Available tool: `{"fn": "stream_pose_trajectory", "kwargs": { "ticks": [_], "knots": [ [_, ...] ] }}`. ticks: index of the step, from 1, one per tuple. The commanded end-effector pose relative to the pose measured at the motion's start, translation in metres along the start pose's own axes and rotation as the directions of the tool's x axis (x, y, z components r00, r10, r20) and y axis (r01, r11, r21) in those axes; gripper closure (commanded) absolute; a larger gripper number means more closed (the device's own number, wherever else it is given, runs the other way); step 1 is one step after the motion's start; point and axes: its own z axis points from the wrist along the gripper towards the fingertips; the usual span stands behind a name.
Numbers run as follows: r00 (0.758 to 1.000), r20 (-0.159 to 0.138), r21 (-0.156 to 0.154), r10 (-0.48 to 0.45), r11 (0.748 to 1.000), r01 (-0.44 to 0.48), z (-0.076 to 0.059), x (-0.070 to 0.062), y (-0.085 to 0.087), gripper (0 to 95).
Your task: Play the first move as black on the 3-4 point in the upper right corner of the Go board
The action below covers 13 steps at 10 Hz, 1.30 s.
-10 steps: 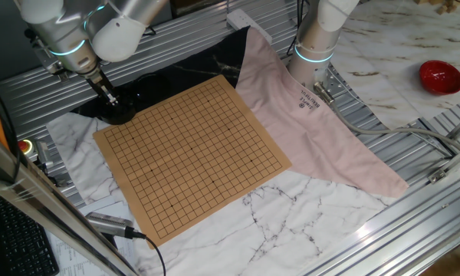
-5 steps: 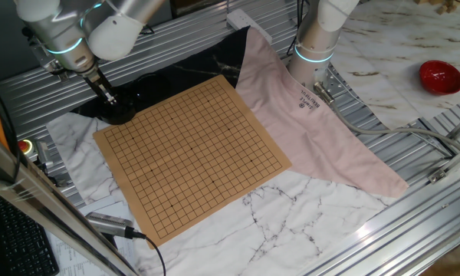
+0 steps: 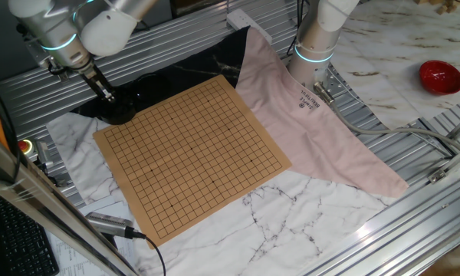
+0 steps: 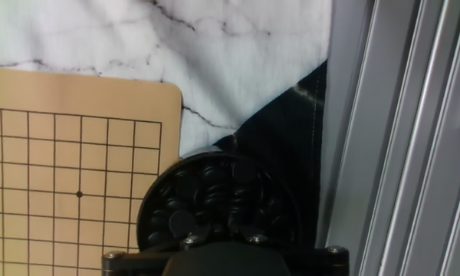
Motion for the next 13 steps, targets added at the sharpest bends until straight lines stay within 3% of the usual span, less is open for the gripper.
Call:
{"fn": "stream_pose_trajectory", "kwargs": {
  "ticks": [1,4,9,13],
  "knots": [
    [1.000,-0.001,-0.002,0.002,1.000,-0.002,-0.004,-0.001,0.001,95.0],
    [1.000,-0.002,0.006,-0.011,1.000,0.011,-0.014,0.001,0.006,95.0],
    [1.000,0.009,-0.007,0.009,1.000,-0.009,-0.026,0.002,0.016,95.0],
    [0.999,0.019,-0.020,0.048,0.999,-0.047,-0.029,-0.012,0.031,95.0]
  ]
}}
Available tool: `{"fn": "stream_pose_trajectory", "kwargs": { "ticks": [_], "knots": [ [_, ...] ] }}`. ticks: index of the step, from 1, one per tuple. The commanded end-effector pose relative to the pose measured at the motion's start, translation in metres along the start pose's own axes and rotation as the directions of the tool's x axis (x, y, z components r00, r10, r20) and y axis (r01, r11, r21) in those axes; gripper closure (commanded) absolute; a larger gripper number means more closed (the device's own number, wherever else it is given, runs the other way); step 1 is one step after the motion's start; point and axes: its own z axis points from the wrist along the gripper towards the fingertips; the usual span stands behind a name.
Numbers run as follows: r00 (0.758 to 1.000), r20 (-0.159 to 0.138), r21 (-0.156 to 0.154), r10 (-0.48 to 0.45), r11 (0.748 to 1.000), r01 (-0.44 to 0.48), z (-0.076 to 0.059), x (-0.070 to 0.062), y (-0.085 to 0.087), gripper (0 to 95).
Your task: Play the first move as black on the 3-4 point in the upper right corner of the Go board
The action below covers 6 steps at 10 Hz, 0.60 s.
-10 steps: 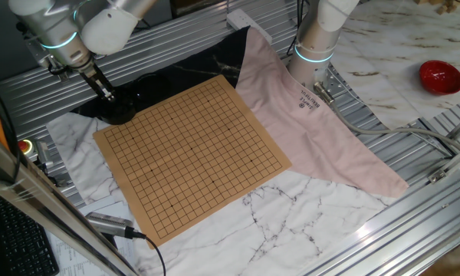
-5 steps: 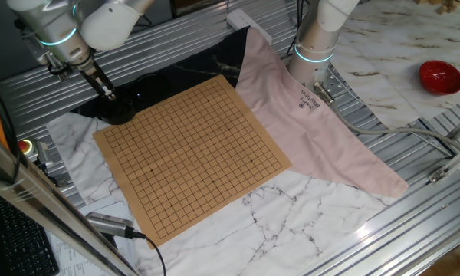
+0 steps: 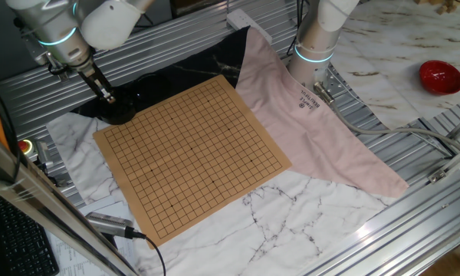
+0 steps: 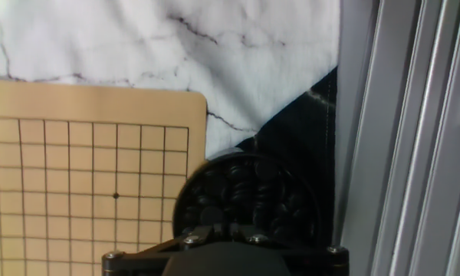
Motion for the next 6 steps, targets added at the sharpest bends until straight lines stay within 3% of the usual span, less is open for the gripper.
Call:
{"fn": "stream_pose_trajectory", "kwargs": {
  "ticks": [1,6],
  "knots": [
    [1.000,0.003,-0.007,0.023,1.000,-0.023,-0.001,-0.010,0.011,95.0],
    [0.998,0.015,-0.010,0.054,0.998,-0.054,-0.003,-0.035,0.033,95.0]
  ]
}}
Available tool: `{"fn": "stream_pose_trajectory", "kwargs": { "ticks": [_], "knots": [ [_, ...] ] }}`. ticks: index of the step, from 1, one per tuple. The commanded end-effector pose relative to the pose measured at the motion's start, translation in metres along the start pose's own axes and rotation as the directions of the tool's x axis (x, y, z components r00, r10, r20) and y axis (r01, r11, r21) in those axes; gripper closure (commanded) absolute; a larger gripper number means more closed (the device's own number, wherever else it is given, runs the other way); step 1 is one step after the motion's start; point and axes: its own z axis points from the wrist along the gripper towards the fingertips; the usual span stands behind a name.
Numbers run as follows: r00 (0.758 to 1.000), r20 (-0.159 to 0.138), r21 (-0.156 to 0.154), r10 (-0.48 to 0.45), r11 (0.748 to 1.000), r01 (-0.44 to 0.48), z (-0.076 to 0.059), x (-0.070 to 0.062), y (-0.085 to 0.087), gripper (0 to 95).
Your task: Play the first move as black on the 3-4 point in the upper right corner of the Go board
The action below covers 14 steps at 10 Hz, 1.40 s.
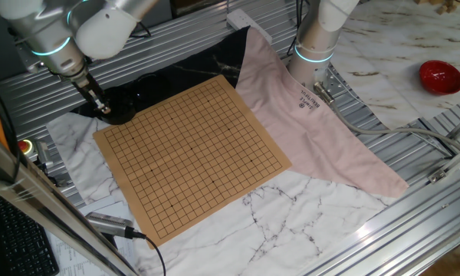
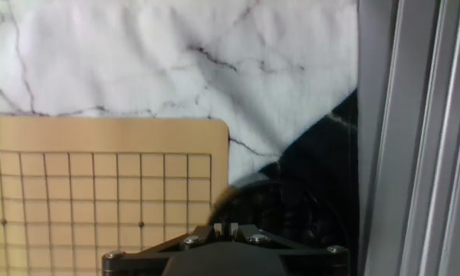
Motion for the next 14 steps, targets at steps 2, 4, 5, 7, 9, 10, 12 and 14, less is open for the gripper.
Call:
{"fn": "stream_pose_trajectory", "kwargs": {
  "ticks": [2,4,5,7,9,10,12,14],
  "knots": [
    [1.000,0.011,-0.005,0.000,1.000,0.001,0.003,-0.006,0.005,95.0],
    [1.000,0.014,-0.010,0.011,1.000,-0.011,0.006,-0.012,0.014,95.0],
    [1.000,0.015,-0.011,0.023,1.000,-0.023,0.009,-0.013,0.020,95.0],
    [0.999,0.017,-0.010,0.035,0.999,-0.035,0.010,-0.009,0.027,95.0],
    [0.999,0.018,-0.010,0.033,0.999,-0.033,0.007,-0.005,0.030,95.0],
    [0.999,0.015,-0.010,0.034,0.999,-0.034,0.006,-0.003,0.032,95.0],
    [1.000,0.013,-0.009,0.025,1.000,-0.025,0.007,0.001,0.034,95.0],
    [1.000,0.016,-0.009,0.019,1.000,-0.019,0.009,0.006,0.034,95.0]
  ]
}}
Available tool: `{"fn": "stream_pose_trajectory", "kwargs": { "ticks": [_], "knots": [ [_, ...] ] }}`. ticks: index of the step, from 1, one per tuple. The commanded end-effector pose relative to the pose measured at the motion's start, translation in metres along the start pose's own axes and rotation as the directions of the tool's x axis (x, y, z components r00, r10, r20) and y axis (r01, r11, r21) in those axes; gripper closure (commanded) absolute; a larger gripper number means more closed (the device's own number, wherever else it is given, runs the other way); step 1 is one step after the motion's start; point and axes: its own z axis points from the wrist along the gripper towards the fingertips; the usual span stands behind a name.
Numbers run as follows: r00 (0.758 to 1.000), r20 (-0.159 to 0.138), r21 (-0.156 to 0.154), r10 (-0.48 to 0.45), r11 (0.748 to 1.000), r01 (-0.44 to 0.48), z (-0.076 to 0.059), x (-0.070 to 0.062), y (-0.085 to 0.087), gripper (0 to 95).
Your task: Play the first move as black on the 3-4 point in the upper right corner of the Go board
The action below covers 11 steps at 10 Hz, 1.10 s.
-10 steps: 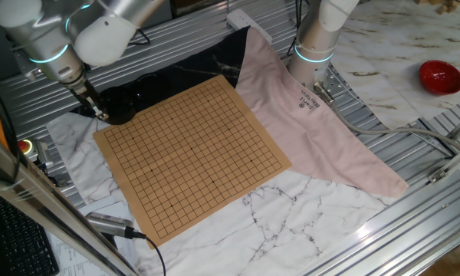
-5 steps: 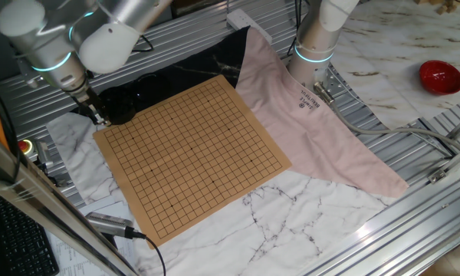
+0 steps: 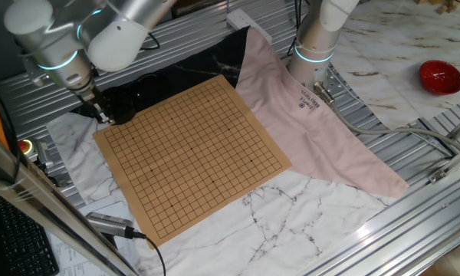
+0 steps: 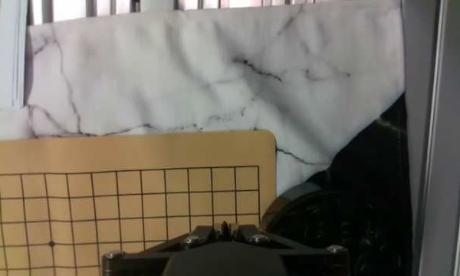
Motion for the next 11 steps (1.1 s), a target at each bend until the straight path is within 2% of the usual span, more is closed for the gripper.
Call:
{"fn": "stream_pose_trajectory", "kwargs": {
  "ticks": [1,4,11],
  "knots": [
    [1.000,0.008,0.003,-0.004,1.000,0.004,0.002,0.004,0.000,95.0],
    [1.000,0.009,0.004,-0.016,1.000,0.016,0.006,0.008,-0.001,95.0],
    [1.000,0.016,0.009,-0.014,1.000,0.014,0.027,0.013,0.008,95.0]
  ]
}}
